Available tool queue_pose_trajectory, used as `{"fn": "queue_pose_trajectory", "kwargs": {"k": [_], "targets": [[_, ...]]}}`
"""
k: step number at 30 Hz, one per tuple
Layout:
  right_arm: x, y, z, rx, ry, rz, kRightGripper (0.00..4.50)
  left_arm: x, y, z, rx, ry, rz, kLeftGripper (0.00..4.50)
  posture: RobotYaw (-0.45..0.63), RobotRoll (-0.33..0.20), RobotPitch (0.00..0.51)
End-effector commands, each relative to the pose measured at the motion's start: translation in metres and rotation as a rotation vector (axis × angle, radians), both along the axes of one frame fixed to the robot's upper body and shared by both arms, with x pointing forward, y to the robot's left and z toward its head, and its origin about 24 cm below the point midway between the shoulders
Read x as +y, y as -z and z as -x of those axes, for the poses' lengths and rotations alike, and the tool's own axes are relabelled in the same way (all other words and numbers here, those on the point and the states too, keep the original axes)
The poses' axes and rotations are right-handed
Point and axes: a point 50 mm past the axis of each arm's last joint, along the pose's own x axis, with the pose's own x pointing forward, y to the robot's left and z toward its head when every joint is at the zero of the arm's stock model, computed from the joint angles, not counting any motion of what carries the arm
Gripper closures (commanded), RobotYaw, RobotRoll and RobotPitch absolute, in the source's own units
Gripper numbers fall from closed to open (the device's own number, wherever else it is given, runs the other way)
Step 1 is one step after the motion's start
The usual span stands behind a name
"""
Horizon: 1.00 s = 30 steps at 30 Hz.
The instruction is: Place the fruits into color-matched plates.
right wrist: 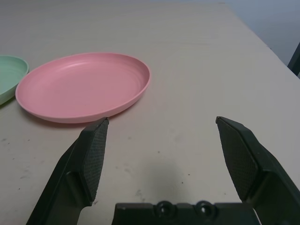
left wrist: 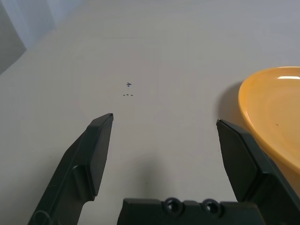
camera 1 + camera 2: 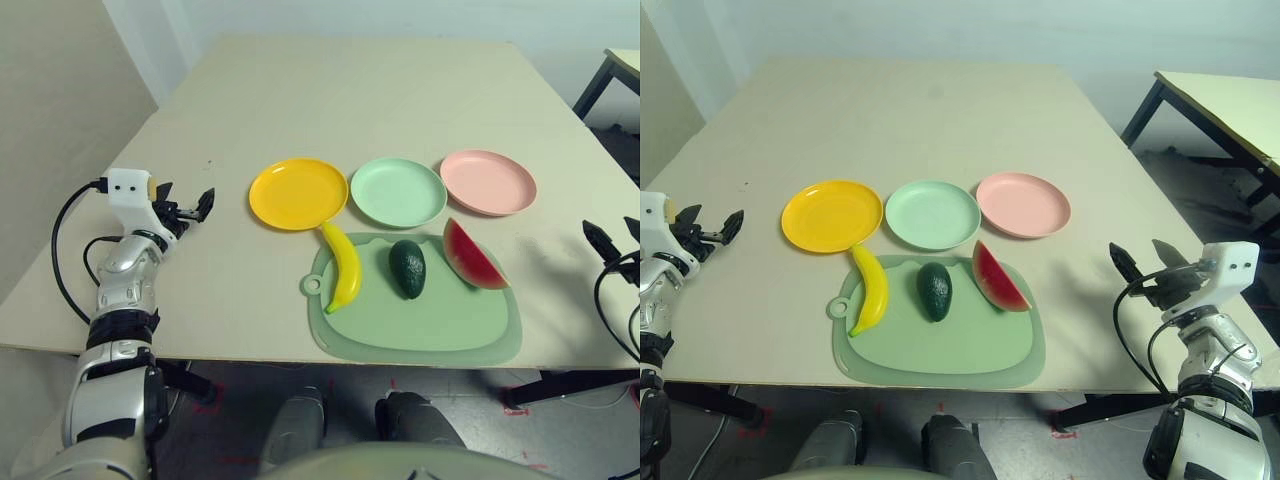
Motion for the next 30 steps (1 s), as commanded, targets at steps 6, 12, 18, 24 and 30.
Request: {"fn": "queue_pose_trajectory", "kwargs": {"k": [6,12,18,24,30], "targets": [[-0.003,0.0,0.004,-0.003,0.012,0.013,0.06,0.008,-0.014,-0.005,-0.031,-0.023,-0.002,0.0,0.13,0.0,0.055],[-0.005,-0.003,0.004,-0.001,0.011,0.02,0.06,0.005,-0.009,0.001,-0.005,0.046,0.016,0.0,0.1,0.0,0.045],[-0.01,-0.011,0.007,0.021,-0.018,0.073,0.06,-0.038,-0.011,0.013,0.039,0.566,0.016,0.0,0.05,0.0,0.043],[-0.008,-0.034,-0.002,0.029,-0.131,0.179,0.06,-0.07,-0.015,0.031,0.169,1.054,-0.116,0.0,0.04,0.0,0.048],[-0.007,-0.072,-0.007,0.026,-0.226,0.453,0.06,-0.092,-0.023,0.026,0.171,1.22,-0.161,0.0,0.0,0.0,0.039]]}}
